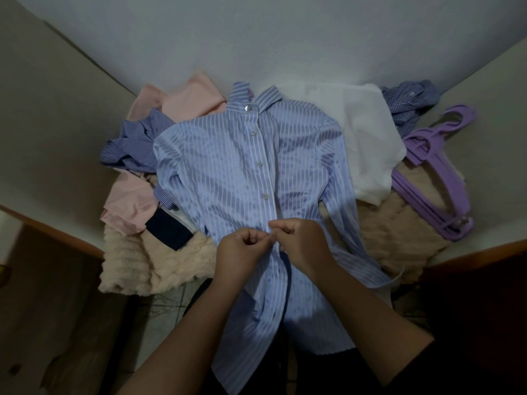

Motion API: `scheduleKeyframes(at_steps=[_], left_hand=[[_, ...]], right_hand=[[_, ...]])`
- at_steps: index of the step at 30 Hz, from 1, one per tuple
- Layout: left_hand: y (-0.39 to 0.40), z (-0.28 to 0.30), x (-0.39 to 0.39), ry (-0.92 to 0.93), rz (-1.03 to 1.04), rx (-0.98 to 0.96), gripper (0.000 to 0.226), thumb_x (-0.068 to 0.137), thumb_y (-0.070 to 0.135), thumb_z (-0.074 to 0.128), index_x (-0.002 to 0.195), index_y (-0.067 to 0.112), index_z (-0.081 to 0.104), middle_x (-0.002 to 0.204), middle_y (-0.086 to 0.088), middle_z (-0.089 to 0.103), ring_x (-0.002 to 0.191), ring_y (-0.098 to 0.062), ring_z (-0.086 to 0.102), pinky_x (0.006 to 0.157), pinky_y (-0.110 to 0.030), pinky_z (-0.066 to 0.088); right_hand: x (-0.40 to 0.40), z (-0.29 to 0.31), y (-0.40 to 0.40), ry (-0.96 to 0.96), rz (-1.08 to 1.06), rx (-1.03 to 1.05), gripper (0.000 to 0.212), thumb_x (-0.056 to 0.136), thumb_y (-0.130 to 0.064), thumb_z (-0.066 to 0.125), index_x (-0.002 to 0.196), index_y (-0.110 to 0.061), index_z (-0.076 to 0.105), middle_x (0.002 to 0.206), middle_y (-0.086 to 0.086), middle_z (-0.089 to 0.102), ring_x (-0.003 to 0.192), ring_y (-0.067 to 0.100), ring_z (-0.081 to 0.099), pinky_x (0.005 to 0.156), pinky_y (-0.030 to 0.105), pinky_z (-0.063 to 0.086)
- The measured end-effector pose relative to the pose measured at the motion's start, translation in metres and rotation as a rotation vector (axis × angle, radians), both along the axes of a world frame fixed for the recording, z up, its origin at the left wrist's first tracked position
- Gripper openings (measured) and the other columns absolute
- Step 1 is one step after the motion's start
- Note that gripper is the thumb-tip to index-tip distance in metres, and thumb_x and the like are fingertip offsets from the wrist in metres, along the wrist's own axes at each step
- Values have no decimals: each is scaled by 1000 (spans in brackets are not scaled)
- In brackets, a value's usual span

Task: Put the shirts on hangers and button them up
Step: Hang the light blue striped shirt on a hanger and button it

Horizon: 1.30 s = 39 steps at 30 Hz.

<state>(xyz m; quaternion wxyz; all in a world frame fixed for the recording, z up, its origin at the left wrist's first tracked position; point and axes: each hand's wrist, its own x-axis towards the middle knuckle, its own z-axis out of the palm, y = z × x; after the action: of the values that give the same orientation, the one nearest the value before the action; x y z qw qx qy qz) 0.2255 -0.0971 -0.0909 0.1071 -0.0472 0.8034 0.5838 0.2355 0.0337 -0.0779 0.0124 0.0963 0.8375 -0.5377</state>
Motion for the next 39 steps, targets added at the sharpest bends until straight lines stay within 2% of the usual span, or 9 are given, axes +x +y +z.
scheduleKeyframes(at_steps=[6,11,16,19,26,32,35,37,39], left_hand=[[-4,11,-7,-189,-28,158,15,85,17,70,70,12,70,72,-8,67,62,-10,57,51,-17,44],[-7,18,-17,-432,-95,399,17,89,17,62,74,11,62,66,-4,59,57,-11,45,44,-19,30],[-6,20,-22,-379,-57,392,19,89,18,62,70,16,61,61,1,55,56,-9,41,48,-18,27],[-3,24,-29,-314,-65,429,19,89,17,62,69,17,60,57,5,52,52,-7,39,49,-19,26],[7,21,-31,-240,-162,344,20,84,12,70,83,16,51,69,-1,53,55,-9,51,49,-21,39],[13,4,-22,-214,-147,387,25,78,7,75,87,3,52,55,0,46,49,-14,47,49,-26,41],[12,1,-18,-201,-65,405,31,74,8,78,72,12,48,52,5,43,55,-18,44,55,-32,39],[10,-1,-16,-195,-57,421,32,74,10,79,70,15,48,56,2,44,64,-22,44,61,-36,38],[10,3,-12,-192,-73,449,32,73,14,80,72,13,49,66,-9,44,72,-26,45,65,-38,40]], right_hand=[[-1,3,4,8,-3,-106,24,91,-3,58,112,-2,67,104,10,68,90,9,61,70,0,43],[-5,5,8,-13,0,-190,20,91,-3,58,107,-3,68,77,-1,67,57,1,61,55,6,41],[-19,17,17,-147,137,-407,20,86,3,62,96,-14,62,69,-8,63,55,-4,55,59,10,42],[-32,26,25,-199,232,-341,24,81,1,68,88,-20,60,62,-3,56,49,0,51,52,14,42],[-56,42,27,-37,-80,-355,23,85,1,65,77,-16,51,63,7,48,34,3,42,35,17,37],[-38,30,33,-185,-52,-438,20,87,-11,63,90,-27,53,91,7,60,71,20,58,66,35,48],[-24,22,41,-354,-19,-477,43,67,-13,68,104,-27,52,115,10,59,92,23,61,71,34,49],[-16,19,44,-411,59,-436,59,64,-8,70,119,-17,51,115,14,61,99,25,60,84,39,49],[-10,19,45,-402,128,-468,47,79,3,67,123,-5,53,107,15,64,100,27,61,94,43,48]])
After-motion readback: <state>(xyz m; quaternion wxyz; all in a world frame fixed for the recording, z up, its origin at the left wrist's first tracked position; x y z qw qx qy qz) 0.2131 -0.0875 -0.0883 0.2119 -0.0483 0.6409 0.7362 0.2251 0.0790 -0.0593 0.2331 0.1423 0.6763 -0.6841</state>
